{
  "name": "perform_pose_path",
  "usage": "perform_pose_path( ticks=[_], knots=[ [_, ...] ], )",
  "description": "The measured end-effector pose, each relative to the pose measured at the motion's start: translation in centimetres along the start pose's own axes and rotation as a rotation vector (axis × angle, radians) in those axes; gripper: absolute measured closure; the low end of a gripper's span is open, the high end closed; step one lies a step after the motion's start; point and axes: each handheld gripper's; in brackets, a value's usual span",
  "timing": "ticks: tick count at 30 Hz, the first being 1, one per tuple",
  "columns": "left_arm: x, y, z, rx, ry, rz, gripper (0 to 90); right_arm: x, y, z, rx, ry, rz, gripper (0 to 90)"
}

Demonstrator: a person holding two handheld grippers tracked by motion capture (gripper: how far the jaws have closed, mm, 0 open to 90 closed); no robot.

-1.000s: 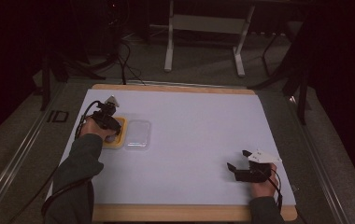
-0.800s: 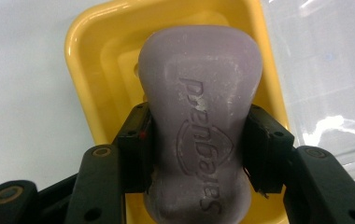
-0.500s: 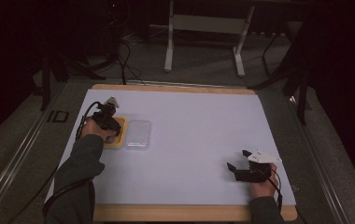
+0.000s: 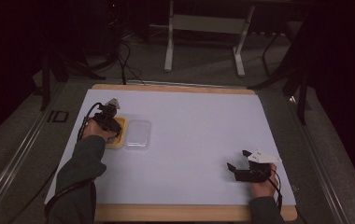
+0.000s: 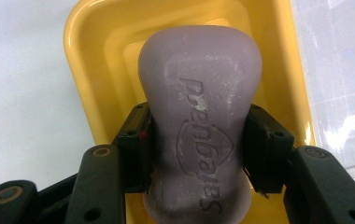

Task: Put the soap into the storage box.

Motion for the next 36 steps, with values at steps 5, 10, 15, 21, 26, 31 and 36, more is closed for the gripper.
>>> perform_pose_path(
  ticks=[5, 10, 15, 21, 26, 31, 36],
  knots=[
    [-0.3, 0.1, 0.2, 0.007, 0.019, -0.005, 49.9, 0.0, 0.0, 0.0, 0.0, 0.0, 0.001, 14.3],
    [-0.4, 0.2, 0.4, 0.009, 0.027, 0.0, 49.3, 0.0, 0.0, 0.0, 0.0, 0.001, 0.0, 14.3],
    [-0.2, 0.1, 0.4, 0.011, 0.011, 0.001, 46.3, 0.0, 0.0, 0.0, 0.0, 0.001, 0.0, 14.3],
    [0.1, -0.1, 0.3, -0.003, -0.002, -0.005, 43.2, 0.0, 0.0, 0.0, 0.0, 0.0, -0.001, 14.4],
    [0.1, 0.0, -0.1, -0.022, -0.005, -0.002, 40.7, 0.0, 0.0, 0.0, 0.0, 0.001, -0.001, 14.4],
    [0.2, -0.2, -0.7, -0.047, -0.003, 0.005, 38.9, 0.0, 0.0, 0.0, 0.0, 0.0, 0.0, 14.3],
    [0.1, -0.3, -1.3, -0.079, -0.004, 0.022, 39.0, 0.0, 0.0, 0.0, 0.0, -0.001, -0.002, 14.4]
  ],
)
Point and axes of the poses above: each handheld gripper's, and its own axes: z roughly forward along the jaws, y roughly out of its top, x roughly to its left, and after that the axes turned 12 degrees about -y, right-handed
